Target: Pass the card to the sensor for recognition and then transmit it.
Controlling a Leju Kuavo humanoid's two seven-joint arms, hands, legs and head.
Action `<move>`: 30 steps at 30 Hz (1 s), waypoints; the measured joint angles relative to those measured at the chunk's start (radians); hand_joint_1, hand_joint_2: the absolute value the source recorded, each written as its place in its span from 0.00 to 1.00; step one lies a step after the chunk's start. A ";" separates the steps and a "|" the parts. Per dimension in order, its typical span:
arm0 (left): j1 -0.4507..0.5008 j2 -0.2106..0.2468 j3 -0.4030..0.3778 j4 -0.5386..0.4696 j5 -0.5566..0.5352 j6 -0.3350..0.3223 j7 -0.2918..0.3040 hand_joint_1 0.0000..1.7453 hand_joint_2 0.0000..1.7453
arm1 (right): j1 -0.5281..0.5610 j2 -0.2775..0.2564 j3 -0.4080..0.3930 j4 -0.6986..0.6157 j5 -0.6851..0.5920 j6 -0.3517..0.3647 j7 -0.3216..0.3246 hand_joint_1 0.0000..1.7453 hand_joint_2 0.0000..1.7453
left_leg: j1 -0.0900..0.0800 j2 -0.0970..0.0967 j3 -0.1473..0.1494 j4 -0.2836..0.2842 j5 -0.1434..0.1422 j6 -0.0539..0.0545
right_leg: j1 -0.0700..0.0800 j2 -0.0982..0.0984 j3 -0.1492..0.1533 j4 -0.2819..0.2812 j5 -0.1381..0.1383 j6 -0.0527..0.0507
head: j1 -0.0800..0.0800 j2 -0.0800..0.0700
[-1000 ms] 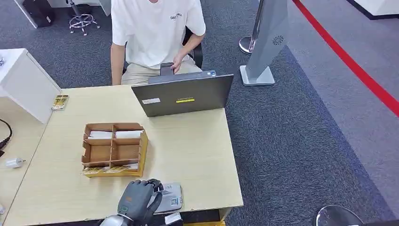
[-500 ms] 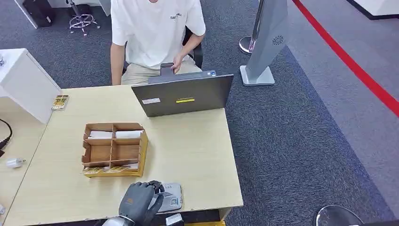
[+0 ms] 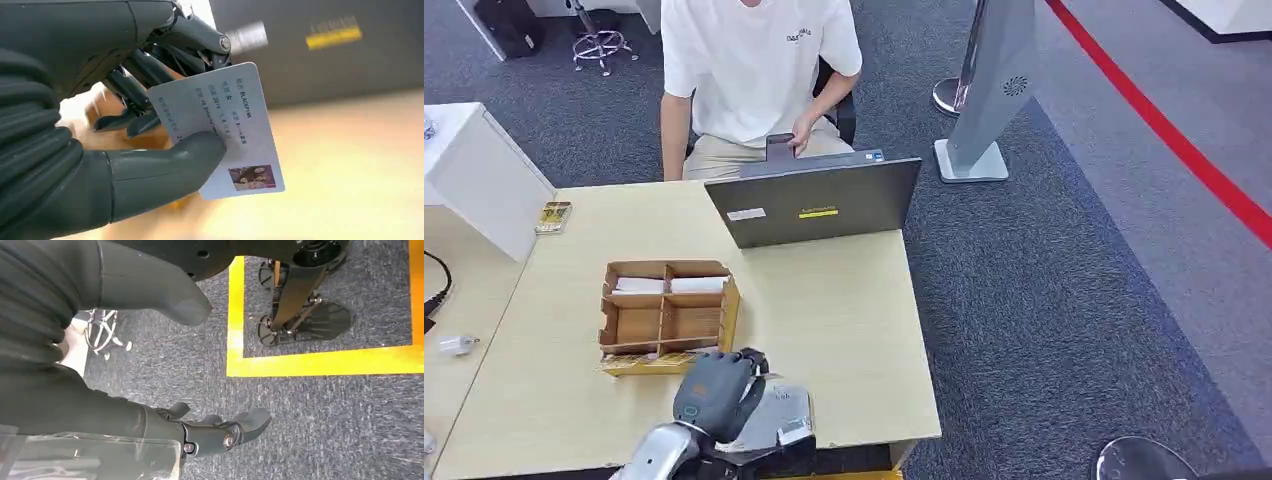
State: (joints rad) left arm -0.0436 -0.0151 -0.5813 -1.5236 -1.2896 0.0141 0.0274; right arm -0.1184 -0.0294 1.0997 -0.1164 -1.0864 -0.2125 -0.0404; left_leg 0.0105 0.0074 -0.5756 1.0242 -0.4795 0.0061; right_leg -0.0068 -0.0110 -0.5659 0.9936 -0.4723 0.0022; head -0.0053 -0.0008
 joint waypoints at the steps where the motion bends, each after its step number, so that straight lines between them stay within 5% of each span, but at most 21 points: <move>1: -0.033 -0.009 0.013 -0.002 -0.030 0.004 0.004 1.00 1.00 | -0.001 0.000 0.007 0.000 -0.003 0.001 -0.001 0.00 1.00 | 0.000 0.000 0.000 0.000 0.000 0.000 | 0.000 0.000 0.000 0.000 0.000 0.000 | 0.000 0.000; 5: -0.159 -0.041 0.081 -0.013 -0.089 -0.012 0.011 1.00 1.00 | -0.004 0.002 0.035 0.000 -0.008 0.008 -0.002 0.00 1.00 | 0.000 0.000 0.000 0.000 0.001 0.000 | 0.000 0.000 0.001 0.001 0.002 0.000 | 0.000 0.000; 11: -0.188 -0.063 0.117 -0.018 -0.124 0.004 0.014 1.00 1.00 | -0.005 0.002 0.059 0.000 -0.013 0.013 -0.002 0.00 1.00 | 0.000 0.000 0.000 0.000 0.001 0.000 | 0.000 0.000 0.000 0.000 0.001 0.000 | 0.000 0.000; 16: -0.307 -0.050 0.167 -0.023 -0.195 0.086 0.107 1.00 1.00 | -0.010 0.008 0.094 0.000 0.008 0.018 0.006 0.00 1.00 | 0.001 -0.001 -0.001 0.000 0.002 -0.001 | 0.000 0.000 -0.001 0.001 0.002 -0.001 | 0.000 0.000; 20: -0.472 0.064 0.185 -0.018 -0.195 0.120 0.271 1.00 1.00 | -0.027 0.013 0.134 0.000 0.033 0.035 0.034 0.00 1.00 | 0.001 0.001 -0.001 0.000 0.005 -0.003 | 0.000 0.001 -0.002 0.002 0.004 -0.004 | 0.000 0.000; 22: -0.555 0.156 0.183 0.013 -0.195 0.153 0.338 1.00 1.00 | -0.036 0.013 0.158 0.000 0.043 0.051 0.042 0.00 1.00 | 0.002 0.001 0.000 0.000 0.006 -0.005 | 0.001 0.002 -0.003 0.003 0.004 -0.004 | 0.000 0.000; 26: -0.677 0.298 0.174 0.111 -0.196 0.193 0.375 1.00 1.00 | -0.047 0.014 0.194 0.000 0.045 0.066 0.050 0.00 1.00 | 0.002 0.002 0.000 0.000 0.007 -0.006 | 0.001 0.003 -0.003 0.005 0.004 -0.005 | -0.001 0.000; 30: -0.729 0.365 0.148 0.186 -0.196 0.205 0.392 1.00 1.00 | -0.052 0.014 0.214 0.000 0.039 0.067 0.047 0.00 1.00 | 0.001 0.002 0.000 0.000 0.007 -0.006 | 0.001 0.003 -0.004 0.005 0.004 -0.004 | -0.001 0.000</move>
State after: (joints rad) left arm -0.7725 0.3501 -0.4333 -1.3379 -1.4855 0.2189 0.4196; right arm -0.1702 -0.0153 1.3138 -0.1164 -1.0472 -0.1453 0.0065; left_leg 0.0118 0.0092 -0.5759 1.0240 -0.4728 0.0003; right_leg -0.0060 -0.0076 -0.5695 0.9986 -0.4679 -0.0023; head -0.0065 -0.0008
